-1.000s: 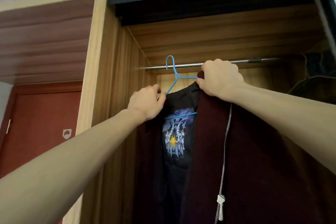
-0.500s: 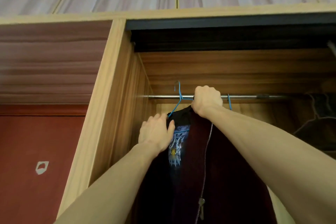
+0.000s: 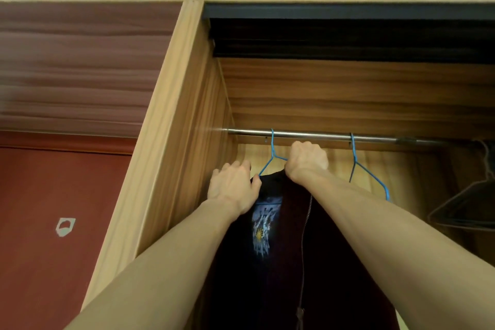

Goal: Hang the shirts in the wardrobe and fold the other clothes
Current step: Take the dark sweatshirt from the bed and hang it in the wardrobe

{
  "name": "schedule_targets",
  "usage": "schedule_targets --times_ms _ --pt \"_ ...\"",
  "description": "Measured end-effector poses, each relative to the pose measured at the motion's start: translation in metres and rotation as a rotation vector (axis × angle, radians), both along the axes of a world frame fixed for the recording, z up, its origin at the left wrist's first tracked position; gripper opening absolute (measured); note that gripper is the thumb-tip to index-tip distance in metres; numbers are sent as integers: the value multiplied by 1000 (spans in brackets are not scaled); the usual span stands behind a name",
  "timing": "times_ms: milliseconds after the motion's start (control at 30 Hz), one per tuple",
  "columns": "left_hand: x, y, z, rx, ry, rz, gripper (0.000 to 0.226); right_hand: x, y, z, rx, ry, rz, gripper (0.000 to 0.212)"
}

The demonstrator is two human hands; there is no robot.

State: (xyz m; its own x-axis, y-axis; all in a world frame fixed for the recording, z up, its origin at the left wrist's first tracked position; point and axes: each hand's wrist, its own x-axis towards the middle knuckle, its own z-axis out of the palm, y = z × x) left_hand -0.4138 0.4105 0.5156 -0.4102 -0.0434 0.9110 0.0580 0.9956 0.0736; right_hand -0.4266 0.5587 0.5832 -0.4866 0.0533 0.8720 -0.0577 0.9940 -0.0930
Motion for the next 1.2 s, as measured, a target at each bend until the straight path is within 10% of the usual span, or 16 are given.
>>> schedule_targets --times_ms 533,800,1200 --pt "28 9 -26 35 3 -84 36 34 20 -5 -184 -187 416 27" --pt "63 22 -48 25 51 -206 36 49 27 -83 -175 125 825 44" --pt "136 -6 -160 179 12 -331 45 106 42 -205 -34 126 780 67"
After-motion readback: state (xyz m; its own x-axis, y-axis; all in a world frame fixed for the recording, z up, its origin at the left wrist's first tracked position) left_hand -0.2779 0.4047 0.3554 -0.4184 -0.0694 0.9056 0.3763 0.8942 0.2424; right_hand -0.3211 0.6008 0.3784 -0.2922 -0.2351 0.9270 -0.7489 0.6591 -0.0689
